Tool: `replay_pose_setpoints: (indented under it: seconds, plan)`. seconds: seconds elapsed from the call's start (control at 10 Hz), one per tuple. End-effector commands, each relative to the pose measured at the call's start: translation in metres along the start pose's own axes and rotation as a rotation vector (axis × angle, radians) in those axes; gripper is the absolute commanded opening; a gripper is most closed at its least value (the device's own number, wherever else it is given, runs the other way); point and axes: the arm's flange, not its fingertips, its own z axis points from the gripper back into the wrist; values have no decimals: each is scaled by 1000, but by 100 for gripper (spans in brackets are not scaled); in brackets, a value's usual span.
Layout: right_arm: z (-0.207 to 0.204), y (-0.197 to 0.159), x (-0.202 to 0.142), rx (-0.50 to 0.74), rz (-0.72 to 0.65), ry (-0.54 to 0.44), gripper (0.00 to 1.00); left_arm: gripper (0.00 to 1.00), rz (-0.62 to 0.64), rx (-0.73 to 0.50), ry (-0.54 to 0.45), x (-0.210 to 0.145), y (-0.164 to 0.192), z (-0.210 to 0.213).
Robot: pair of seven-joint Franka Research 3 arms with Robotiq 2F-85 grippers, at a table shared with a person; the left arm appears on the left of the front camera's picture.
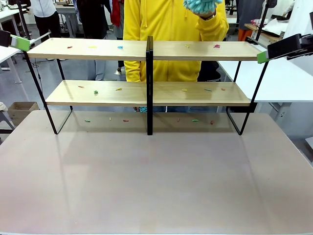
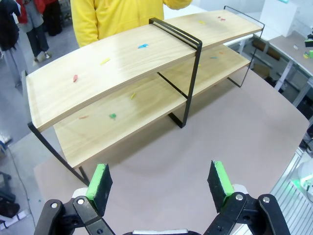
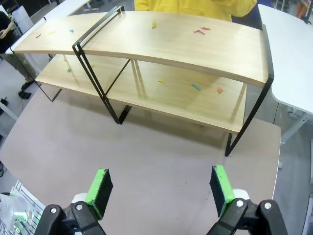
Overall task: Clean the shelves.
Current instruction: Pick up the Duster when the human hands it over.
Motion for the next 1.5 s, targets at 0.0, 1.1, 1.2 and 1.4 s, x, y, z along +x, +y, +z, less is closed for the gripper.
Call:
replay_pose_setpoints:
  seconds: [0.0,1.1,1.2,1.4]
  plan:
    - [-1,0,0,1,-1,0,100,100,-10,-9,-3,0,0,0]
    - [-78,-90,134,504,-801,70,100,100,-10,-9,-3,0,0,0]
    - [-101,-86,149,532,-844,138,100,100,-10,-9,-3,0,0,0]
    - [-146,-78,164,632,-943,200,100,100,-10,-9,-3,0,0,0]
